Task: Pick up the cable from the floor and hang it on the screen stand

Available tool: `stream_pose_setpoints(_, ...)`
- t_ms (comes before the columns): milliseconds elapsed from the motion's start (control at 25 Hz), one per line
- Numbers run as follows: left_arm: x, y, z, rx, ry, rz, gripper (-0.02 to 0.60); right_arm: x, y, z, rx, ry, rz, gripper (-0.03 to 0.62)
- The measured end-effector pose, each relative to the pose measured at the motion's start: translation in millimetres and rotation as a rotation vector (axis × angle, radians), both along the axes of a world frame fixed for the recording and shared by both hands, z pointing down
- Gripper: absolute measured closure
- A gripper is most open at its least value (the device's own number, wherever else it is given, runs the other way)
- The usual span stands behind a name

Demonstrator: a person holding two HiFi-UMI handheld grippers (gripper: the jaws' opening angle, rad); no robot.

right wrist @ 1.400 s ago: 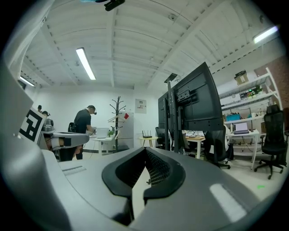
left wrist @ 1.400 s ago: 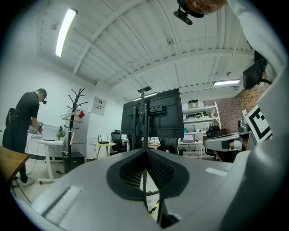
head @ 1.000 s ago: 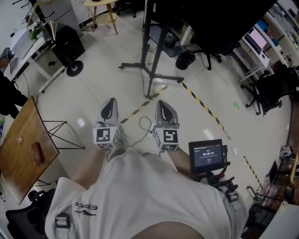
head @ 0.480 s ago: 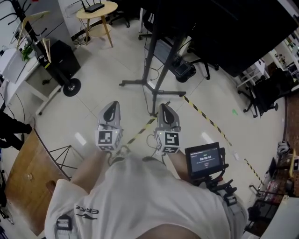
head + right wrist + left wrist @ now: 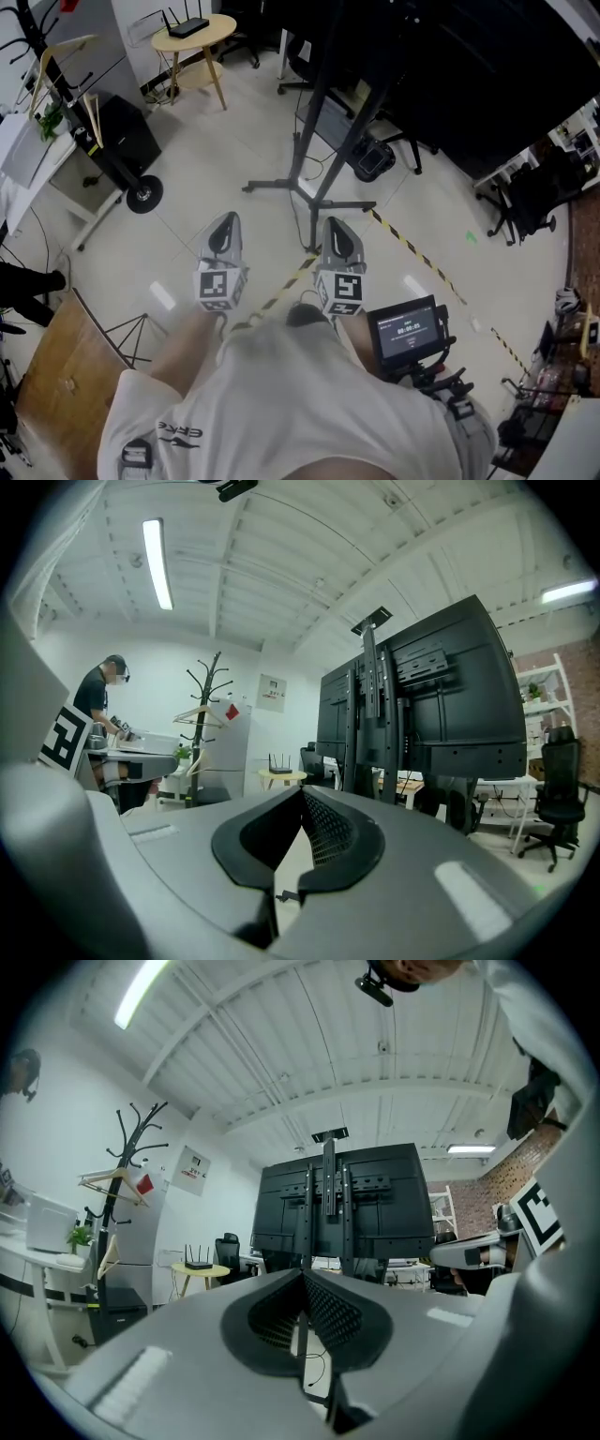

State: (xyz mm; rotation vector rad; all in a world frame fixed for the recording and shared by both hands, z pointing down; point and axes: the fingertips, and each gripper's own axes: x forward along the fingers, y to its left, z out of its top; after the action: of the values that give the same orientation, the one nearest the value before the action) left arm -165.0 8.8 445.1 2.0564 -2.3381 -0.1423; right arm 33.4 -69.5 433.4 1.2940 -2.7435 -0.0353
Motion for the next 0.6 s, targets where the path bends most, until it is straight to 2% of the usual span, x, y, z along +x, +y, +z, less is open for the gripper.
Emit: stream_pose_setpoints(600,-14,-116,5,-0.028,-0.023,-0.054,0.578,-14,-122,9,-0.009,-0.033,-0.048,0.58)
